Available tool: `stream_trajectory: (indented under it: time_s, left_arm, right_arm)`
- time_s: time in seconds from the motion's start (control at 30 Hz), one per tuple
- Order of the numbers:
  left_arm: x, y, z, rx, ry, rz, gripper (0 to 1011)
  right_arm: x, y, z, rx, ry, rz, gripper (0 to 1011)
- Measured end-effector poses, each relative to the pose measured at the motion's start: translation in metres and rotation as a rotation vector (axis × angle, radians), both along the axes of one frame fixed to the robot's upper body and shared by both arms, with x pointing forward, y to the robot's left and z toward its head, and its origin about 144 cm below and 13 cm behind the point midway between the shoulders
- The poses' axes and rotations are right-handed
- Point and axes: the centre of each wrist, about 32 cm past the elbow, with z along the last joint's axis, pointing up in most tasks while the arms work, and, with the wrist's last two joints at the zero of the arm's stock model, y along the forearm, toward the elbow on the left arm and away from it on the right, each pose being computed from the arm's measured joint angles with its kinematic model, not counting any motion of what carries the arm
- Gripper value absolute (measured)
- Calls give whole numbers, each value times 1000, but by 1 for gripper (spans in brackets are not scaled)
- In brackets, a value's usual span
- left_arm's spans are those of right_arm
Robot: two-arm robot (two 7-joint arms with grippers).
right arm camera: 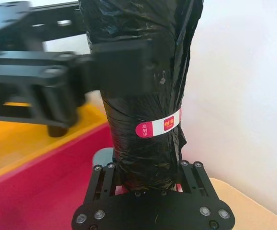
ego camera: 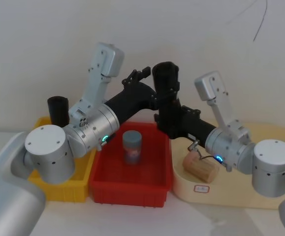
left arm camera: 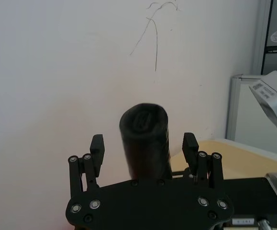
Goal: Pick up the garbage bag with the one hand and transfer it to the other hand.
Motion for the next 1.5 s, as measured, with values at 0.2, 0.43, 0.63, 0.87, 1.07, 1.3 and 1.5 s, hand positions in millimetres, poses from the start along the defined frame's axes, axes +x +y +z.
stream_trajectory:
  time_s: [0.2, 0.43, 0.63, 0.87, 1.07, 1.3, 1.5]
  left_arm:
    - [0, 0, 0, 0, 0, 0, 1000]
    - [0, 0, 0, 0, 0, 0, 1000]
    - [0, 0, 0, 0, 0, 0, 1000]
    - [0, 0, 0, 0, 0, 0, 1000]
    - [0, 0, 0, 0, 0, 0, 1000]
    - [0, 0, 0, 0, 0, 0, 1000]
    - [0, 0, 0, 0, 0, 0, 1000]
  right_arm:
    - [1, -5, 1, 11, -2, -61, 557]
    - [2, -14, 4, 27, -3, -164, 559]
    - [5, -23, 5, 39, 4, -255, 557]
    - [7, -32, 6, 48, 16, -351, 559]
    - [11, -44, 8, 60, 28, -461, 557]
    - [13, -55, 10, 70, 38, -574, 557]
    - [12, -66, 12, 79, 36, -675, 557]
